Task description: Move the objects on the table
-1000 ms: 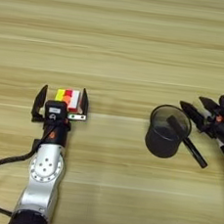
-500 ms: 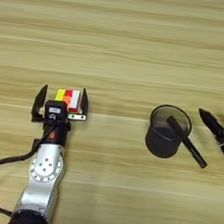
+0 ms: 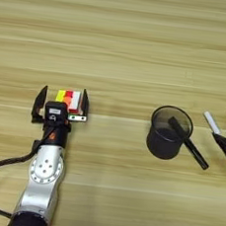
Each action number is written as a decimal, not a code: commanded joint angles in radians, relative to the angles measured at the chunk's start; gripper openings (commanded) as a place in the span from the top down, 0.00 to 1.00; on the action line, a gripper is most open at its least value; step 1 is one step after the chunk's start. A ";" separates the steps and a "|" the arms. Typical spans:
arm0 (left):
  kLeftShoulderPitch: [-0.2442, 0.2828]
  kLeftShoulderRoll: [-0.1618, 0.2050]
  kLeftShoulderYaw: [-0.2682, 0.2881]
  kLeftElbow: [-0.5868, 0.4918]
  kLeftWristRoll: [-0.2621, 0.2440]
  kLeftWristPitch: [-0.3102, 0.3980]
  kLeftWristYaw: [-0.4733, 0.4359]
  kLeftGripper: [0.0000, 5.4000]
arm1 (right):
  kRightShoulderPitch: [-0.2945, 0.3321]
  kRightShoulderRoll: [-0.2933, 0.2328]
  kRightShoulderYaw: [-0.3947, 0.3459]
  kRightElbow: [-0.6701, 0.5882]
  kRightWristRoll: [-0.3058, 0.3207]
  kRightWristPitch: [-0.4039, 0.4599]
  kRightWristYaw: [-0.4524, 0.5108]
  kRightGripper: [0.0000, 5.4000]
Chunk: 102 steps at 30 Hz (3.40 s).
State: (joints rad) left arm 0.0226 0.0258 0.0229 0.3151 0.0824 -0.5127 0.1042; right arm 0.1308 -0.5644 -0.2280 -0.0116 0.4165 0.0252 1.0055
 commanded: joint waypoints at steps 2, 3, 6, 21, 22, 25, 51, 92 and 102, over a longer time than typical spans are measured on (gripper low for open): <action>-0.015 0.008 0.001 0.014 0.009 0.012 -0.001 0.00 | 0.025 -0.001 0.051 0.015 -0.024 -0.091 0.065 0.00; -0.015 0.008 0.001 0.015 0.009 0.012 -0.001 0.00 | 0.024 0.005 0.060 0.013 -0.027 -0.096 0.063 0.00; -0.016 0.009 0.001 0.017 0.010 0.011 -0.001 0.00 | 0.035 0.022 0.092 0.005 -0.035 -0.117 0.059 0.00; -0.014 0.009 0.001 0.013 0.011 0.011 -0.001 0.00 | -0.035 0.109 0.242 -0.007 -0.091 -0.175 -0.004 0.00; -0.014 0.009 0.000 0.013 0.011 0.011 -0.002 0.00 | -0.039 0.111 0.249 -0.005 -0.094 -0.177 -0.004 0.00; -0.013 0.008 0.000 0.013 0.013 0.011 0.000 0.00 | -0.049 0.111 0.265 0.005 -0.099 -0.182 -0.002 0.00; 0.004 0.007 -0.002 -0.013 0.013 0.016 0.000 0.00 | -0.126 0.155 0.338 0.094 -0.147 -0.243 -0.035 0.00; 0.007 0.008 0.001 -0.014 0.011 0.016 0.000 0.00 | -0.203 0.239 0.377 0.199 -0.168 -0.253 -0.081 0.10; 0.006 0.006 0.000 -0.015 0.012 0.018 0.001 0.00 | -0.204 0.237 0.323 0.103 -0.123 -0.214 -0.138 0.10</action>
State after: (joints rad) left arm 0.0276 0.0299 0.0249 0.3051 0.0825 -0.5123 0.1040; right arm -0.0573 -0.3233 0.1268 0.1274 0.2650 -0.2071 0.8918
